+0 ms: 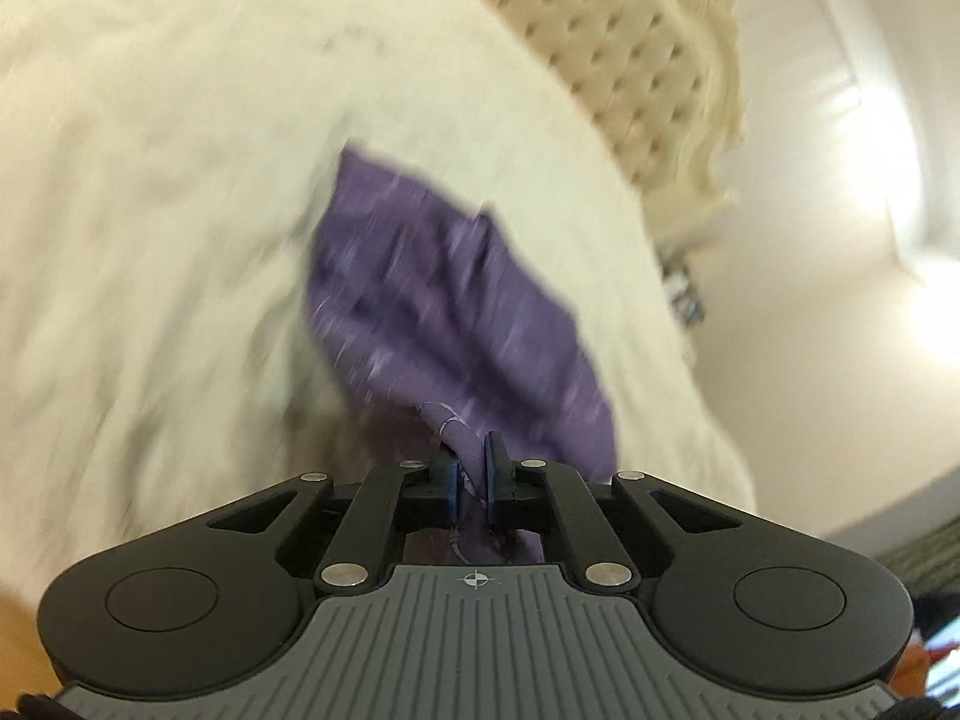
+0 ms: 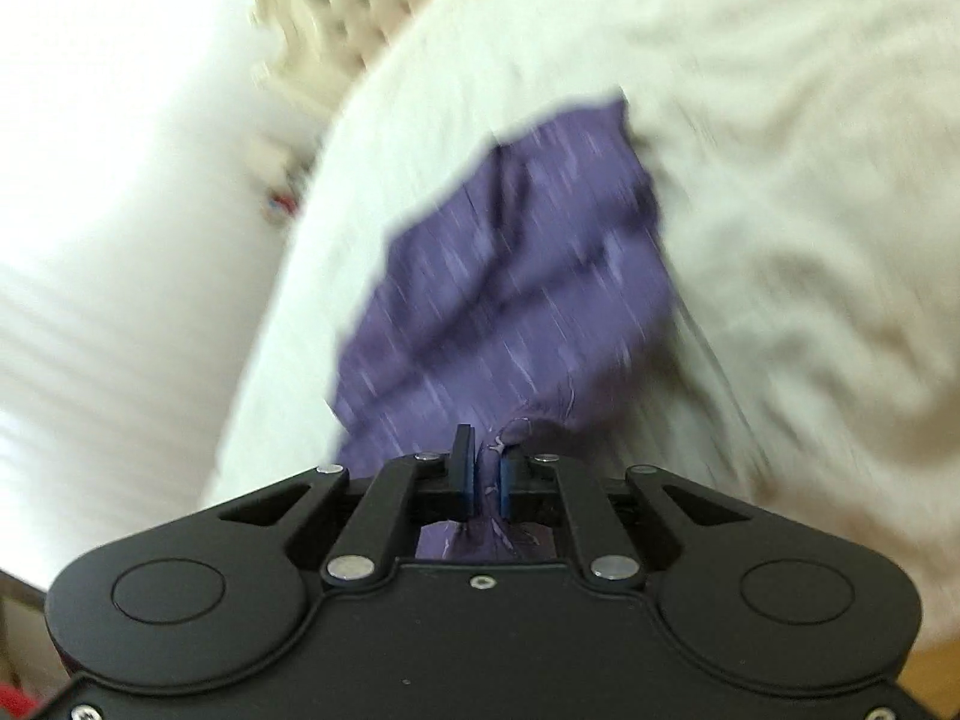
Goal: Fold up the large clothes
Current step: 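Grasp the hem with both grippers and lift it over the jacket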
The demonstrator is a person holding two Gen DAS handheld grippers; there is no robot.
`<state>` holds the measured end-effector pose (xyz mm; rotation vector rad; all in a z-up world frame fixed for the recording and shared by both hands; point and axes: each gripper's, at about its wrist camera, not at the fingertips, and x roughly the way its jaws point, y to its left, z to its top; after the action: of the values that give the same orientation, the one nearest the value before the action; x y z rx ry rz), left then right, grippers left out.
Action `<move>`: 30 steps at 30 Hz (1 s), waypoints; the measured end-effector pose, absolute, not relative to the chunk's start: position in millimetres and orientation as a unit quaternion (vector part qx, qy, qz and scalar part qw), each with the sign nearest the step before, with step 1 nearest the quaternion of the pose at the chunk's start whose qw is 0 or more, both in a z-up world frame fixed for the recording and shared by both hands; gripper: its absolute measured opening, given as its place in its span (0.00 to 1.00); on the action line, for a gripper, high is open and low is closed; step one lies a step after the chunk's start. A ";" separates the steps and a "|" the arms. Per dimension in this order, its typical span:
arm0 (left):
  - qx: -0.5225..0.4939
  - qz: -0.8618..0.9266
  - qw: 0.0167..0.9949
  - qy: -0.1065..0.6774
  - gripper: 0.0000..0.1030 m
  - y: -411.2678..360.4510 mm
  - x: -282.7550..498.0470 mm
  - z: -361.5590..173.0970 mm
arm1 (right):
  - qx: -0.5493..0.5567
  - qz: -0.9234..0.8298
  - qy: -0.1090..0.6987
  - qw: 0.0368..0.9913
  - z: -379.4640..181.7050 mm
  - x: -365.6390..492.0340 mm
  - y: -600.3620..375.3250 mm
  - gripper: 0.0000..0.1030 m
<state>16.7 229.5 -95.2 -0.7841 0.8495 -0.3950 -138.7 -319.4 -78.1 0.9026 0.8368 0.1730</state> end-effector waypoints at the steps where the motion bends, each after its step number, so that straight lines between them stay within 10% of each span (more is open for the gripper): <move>1: -0.372 -0.185 0.823 0.387 0.07 228.2 27.1 -89.0 | 0.427 0.081 0.382 0.816 -74.1 -129.2 -323.1 0.14; 30: -0.369 -0.065 0.841 0.391 0.08 199.6 242.9 -99.2 | 0.429 -0.020 0.370 0.824 -124.3 135.6 -370.9 0.14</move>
<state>242.9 199.6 -99.2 -0.7796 0.8269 -0.1384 135.6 -370.9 -124.3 0.9120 0.7868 -0.0429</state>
